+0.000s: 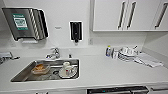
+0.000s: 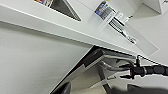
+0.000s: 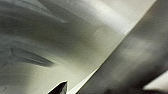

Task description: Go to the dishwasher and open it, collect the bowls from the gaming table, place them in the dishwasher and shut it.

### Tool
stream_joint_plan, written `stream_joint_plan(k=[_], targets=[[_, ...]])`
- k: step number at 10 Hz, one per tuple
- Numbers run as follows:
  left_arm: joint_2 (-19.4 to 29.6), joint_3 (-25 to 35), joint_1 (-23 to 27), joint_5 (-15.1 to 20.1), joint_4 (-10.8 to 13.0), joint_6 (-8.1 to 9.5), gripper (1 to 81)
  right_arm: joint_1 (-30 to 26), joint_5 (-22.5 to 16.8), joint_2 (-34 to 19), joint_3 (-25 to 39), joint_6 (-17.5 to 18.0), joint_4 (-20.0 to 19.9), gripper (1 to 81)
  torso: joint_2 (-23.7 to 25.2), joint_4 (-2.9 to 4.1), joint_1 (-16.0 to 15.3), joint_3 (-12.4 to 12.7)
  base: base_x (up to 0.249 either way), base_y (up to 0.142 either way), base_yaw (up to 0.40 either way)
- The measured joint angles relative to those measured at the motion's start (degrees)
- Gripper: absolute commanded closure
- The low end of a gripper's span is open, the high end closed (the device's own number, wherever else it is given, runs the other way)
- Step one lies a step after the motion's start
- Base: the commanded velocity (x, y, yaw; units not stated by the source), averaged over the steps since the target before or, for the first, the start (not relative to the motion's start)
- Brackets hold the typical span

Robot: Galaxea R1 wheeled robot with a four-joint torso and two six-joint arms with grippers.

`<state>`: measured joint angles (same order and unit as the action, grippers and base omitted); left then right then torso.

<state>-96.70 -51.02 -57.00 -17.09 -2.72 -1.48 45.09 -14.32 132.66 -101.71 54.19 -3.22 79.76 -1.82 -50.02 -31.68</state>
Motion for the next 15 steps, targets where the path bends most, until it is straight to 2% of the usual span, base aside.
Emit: stream_joint_plan(k=[5,8,15], targets=[[-0.05,-0.09,-0.24,0.1,0.02,0.0,1.0,0.3,2.26,1.07,-1.22,0.11,0.11,1.0,-0.02,0.0,-0.02,0.02,-0.057,0.0,0.0],[0.01,-0.16,-0.46,0.52,0.02,0.0,1.0,2.01,-1.88,0.48,-0.83,0.27,0.06,1.0,0.0,0.0,0.0,0.05,-0.077,0.0,0.0],[-0.13,-0.16,-0.44,0.59,0.02,0.02,1.0,4.92,-5.62,4.66,-4.85,0.2,1.18,1.0,0.02,0.0,0.0,0.05,-0.078,0.0,0.0]])
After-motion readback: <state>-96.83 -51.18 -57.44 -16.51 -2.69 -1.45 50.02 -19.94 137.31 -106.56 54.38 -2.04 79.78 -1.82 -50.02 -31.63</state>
